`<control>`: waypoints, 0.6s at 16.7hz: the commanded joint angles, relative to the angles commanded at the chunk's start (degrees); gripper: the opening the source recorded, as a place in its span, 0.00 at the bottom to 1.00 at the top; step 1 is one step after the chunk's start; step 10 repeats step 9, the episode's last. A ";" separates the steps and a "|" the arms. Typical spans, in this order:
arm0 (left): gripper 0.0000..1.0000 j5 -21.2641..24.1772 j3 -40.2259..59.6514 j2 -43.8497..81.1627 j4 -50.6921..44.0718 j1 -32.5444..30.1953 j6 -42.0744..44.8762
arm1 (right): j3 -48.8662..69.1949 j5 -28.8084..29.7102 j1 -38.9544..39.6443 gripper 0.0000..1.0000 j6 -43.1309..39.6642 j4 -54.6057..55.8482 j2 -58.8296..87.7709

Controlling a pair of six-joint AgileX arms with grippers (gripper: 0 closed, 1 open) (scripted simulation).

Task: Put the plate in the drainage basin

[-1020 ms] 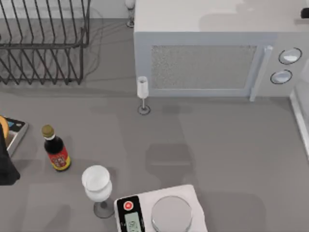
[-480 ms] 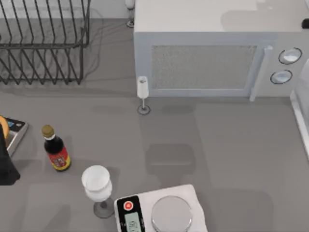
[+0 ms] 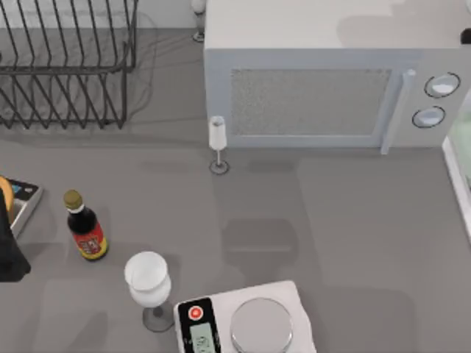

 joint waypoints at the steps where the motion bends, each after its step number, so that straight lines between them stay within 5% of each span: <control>1: 1.00 0.00 0.00 0.00 0.00 0.00 0.00 | 0.00 0.00 0.00 0.83 0.00 0.00 0.00; 4: 1.00 0.00 0.00 0.00 0.00 0.00 0.00 | 0.00 0.00 0.00 1.00 0.00 0.00 0.00; 10: 1.00 0.00 0.00 0.00 0.00 0.00 0.00 | 0.00 0.00 0.00 1.00 0.00 0.00 0.00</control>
